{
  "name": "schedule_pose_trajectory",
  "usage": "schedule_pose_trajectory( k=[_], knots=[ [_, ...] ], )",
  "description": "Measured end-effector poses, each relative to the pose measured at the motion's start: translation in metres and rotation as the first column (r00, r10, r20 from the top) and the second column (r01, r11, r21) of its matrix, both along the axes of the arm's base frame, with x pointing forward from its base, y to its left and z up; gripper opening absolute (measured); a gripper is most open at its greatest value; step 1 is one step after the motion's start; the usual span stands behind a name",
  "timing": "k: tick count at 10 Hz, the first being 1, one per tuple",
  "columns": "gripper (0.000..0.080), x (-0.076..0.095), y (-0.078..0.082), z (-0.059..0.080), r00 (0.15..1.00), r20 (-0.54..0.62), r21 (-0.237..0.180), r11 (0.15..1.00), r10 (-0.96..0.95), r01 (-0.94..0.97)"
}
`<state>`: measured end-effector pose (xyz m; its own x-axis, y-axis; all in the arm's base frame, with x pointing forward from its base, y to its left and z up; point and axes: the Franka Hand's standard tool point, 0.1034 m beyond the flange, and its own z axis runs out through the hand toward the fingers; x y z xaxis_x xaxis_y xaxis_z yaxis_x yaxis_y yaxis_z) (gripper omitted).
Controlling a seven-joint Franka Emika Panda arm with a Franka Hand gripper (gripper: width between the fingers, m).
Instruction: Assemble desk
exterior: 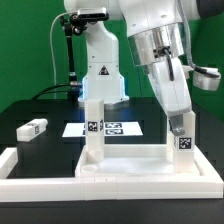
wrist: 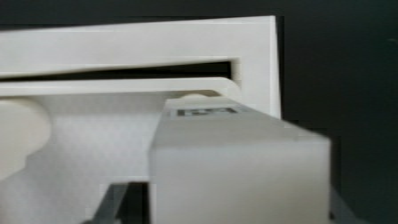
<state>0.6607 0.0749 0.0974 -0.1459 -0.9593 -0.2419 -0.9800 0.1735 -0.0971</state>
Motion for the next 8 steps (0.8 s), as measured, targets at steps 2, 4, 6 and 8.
schedule_pose_trajectory(
  k=[2, 4, 6, 8],
  knots=[
    [0.0373, 0.000, 0.000, 0.000, 1.000, -0.005, 0.001, 1.000, -0.023, 0.023],
    [0.0553, 0.000, 0.002, 0.000, 1.000, 0.002, -0.007, 1.000, 0.002, -0.002],
    [0.0632, 0.010, 0.019, 0.007, 0.934, 0.124, -0.142, 0.938, 0.335, -0.317],
    [0.0644, 0.012, 0.035, 0.016, 0.769, 0.126, -0.204, 0.775, 0.627, -0.598]
  ],
)
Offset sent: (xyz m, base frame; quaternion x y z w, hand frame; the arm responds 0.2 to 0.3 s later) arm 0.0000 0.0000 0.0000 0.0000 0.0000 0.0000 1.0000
